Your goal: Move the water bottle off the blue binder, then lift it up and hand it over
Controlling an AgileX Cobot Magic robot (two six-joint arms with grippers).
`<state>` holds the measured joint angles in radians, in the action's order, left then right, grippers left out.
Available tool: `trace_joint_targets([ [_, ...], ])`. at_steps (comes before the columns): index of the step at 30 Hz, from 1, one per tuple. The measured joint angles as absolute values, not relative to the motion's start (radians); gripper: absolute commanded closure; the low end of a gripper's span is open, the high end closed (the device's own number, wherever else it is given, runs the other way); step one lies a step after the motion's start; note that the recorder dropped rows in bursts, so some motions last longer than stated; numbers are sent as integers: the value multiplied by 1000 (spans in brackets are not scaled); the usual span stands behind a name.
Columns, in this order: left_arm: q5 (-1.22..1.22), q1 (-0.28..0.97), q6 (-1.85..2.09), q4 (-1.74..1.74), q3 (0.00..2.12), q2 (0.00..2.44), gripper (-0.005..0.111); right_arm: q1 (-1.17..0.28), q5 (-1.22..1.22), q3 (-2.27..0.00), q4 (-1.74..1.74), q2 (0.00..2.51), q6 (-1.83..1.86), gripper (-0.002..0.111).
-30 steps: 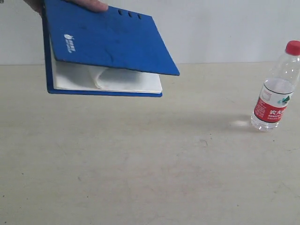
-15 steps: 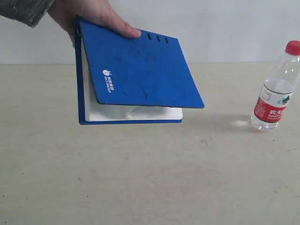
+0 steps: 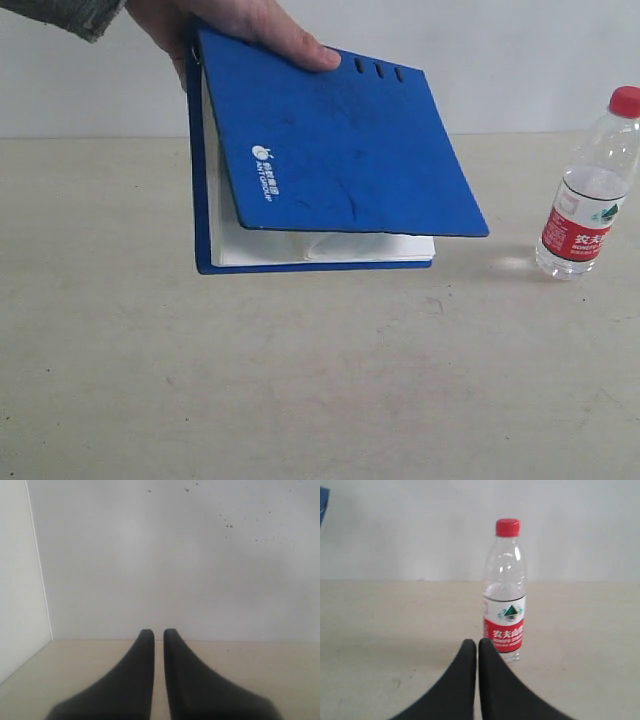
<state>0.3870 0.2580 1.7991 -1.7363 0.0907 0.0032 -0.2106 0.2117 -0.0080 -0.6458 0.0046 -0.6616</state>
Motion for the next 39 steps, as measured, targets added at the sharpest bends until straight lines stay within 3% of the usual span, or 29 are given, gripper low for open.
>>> trace_joint_targets([
  [7,387,258,1799,-1736,91,2,100,0,193,-6,-621,5,-647,108],
  [15,387,258,1799,-1736,91,2,100,17,104,0,-604,5,-675,108],
  [17,387,258,1799,-1736,91,2,100,17,31,0,-510,5,-544,108],
  [19,387,258,1799,-1736,91,2,100,17,29,0,-87,5,-30,108],
  [21,387,258,1799,-1736,91,2,100,17,116,0,121,5,195,108],
  [25,387,258,1799,-1738,91,2,100,17,352,1,207,5,198,108],
  [39,387,258,1799,-1738,91,2,100,17,333,1,66,5,90,108],
])
